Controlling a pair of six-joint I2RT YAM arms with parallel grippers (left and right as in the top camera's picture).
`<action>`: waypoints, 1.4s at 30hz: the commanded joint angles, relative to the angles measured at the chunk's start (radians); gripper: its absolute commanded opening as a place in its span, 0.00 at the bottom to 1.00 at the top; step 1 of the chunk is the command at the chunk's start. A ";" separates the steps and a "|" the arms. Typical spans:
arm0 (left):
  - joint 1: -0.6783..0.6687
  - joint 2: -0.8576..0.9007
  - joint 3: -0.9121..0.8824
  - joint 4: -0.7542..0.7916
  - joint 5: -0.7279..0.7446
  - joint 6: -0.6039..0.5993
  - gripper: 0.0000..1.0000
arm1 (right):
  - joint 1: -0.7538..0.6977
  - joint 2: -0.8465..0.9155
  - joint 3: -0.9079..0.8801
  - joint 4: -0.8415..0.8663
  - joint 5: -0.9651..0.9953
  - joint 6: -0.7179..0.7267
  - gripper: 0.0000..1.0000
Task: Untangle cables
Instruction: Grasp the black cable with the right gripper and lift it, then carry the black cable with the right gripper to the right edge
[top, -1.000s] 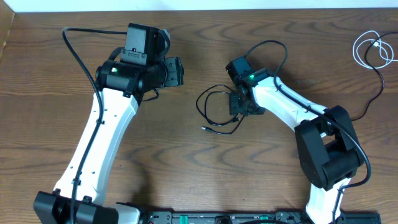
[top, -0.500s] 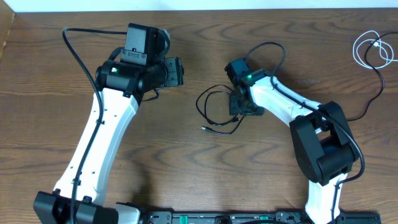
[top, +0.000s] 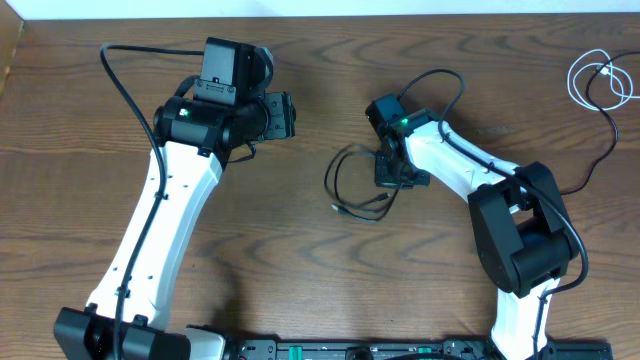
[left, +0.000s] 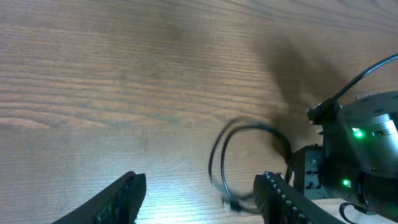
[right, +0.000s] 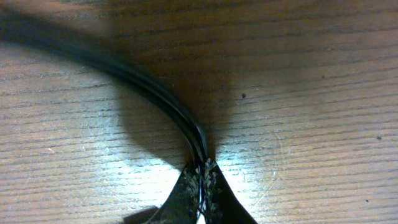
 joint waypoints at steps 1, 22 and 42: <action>0.002 -0.019 0.002 -0.002 -0.003 0.005 0.61 | -0.037 0.030 0.011 -0.009 0.025 -0.038 0.01; 0.002 -0.019 0.002 0.002 -0.003 0.005 0.61 | -0.460 -0.307 0.332 -0.101 -0.534 -0.346 0.01; 0.002 -0.019 0.002 0.009 -0.003 0.005 0.61 | -0.927 -0.367 0.657 -0.069 -0.329 -0.336 0.01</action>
